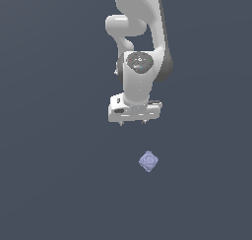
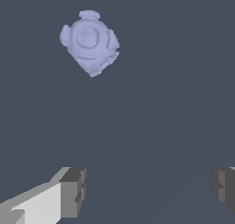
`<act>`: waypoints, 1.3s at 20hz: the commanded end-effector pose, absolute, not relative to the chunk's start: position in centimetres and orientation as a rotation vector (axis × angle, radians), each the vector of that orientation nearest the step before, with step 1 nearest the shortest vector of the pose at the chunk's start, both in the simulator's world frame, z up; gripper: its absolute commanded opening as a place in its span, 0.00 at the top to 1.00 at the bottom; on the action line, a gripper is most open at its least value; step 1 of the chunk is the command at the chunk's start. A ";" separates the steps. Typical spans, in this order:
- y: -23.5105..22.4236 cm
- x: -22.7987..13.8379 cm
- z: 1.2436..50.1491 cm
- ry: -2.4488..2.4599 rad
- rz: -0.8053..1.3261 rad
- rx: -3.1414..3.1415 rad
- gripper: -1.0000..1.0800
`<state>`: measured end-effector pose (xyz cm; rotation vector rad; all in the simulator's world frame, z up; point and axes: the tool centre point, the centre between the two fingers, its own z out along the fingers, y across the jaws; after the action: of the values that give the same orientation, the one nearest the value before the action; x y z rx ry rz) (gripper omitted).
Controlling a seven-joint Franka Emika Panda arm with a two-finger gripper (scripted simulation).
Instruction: Pick up the object and move it to a goal position.
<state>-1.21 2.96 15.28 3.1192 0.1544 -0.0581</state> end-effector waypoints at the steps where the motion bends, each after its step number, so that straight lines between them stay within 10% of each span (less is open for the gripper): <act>1: 3.1 -0.9 15.2 0.177 -0.057 3.118 0.04; 26: 8.8 9.4 10.5 1.026 -0.017 2.962 0.04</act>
<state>8.79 8.44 10.82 2.9776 0.9735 -0.0214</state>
